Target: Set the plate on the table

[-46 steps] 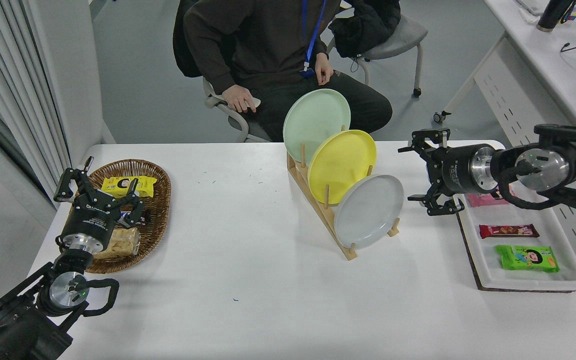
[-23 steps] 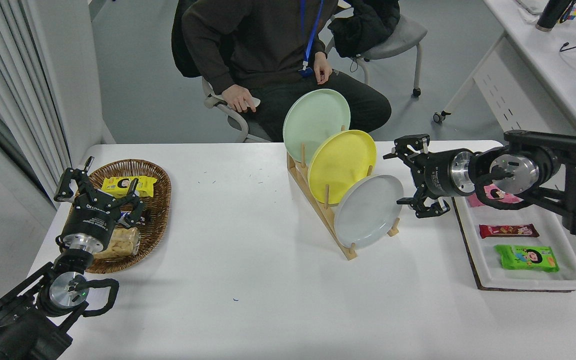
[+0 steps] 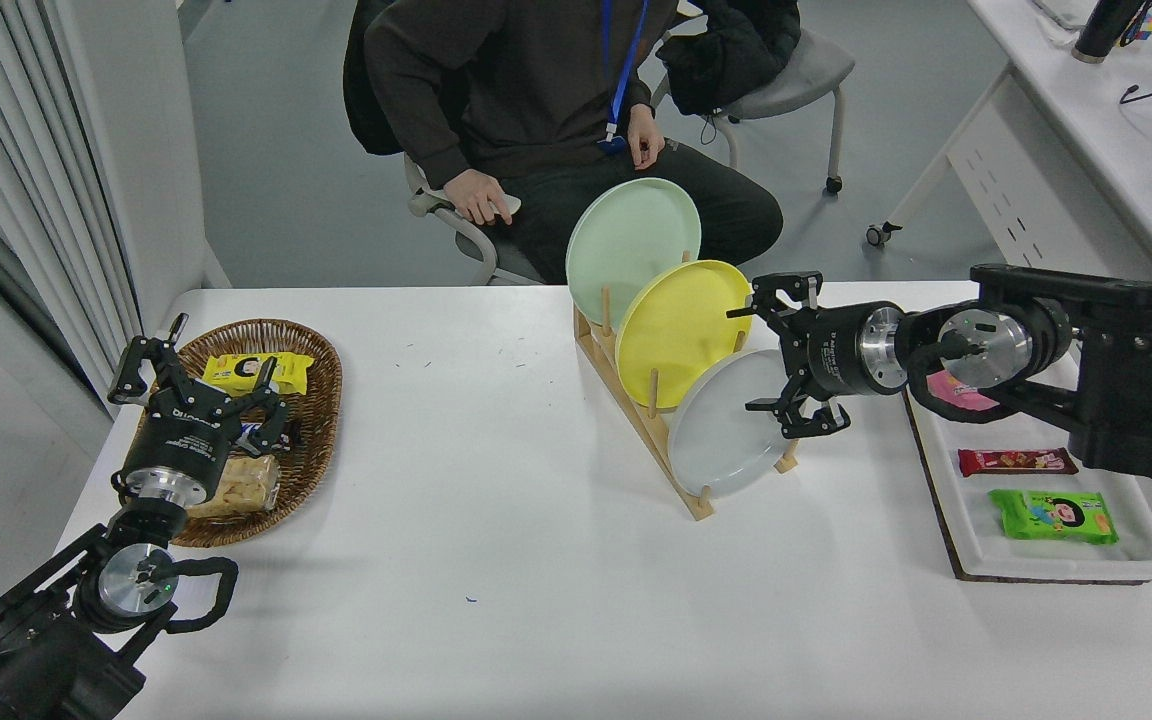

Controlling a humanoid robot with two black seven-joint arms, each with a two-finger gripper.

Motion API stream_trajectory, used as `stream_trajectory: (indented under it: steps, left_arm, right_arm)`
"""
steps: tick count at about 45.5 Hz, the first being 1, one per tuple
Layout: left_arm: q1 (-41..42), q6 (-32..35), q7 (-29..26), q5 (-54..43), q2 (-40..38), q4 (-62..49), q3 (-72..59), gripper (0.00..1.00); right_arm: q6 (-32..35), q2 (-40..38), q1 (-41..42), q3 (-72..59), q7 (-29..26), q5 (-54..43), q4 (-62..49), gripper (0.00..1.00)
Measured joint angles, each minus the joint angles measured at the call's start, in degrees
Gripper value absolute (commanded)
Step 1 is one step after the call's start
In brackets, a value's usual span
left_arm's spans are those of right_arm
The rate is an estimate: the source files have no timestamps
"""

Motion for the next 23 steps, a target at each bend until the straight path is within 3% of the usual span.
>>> stream_trajectory:
  steps: [23]
  left_arm:
    - [0.0, 0.0, 0.0, 0.0, 0.0, 0.0, 0.0, 0.98]
  right_arm:
    - [0.13, 2.04, -1.6, 0.68, 0.05, -3.64, -5.21, 1.0]
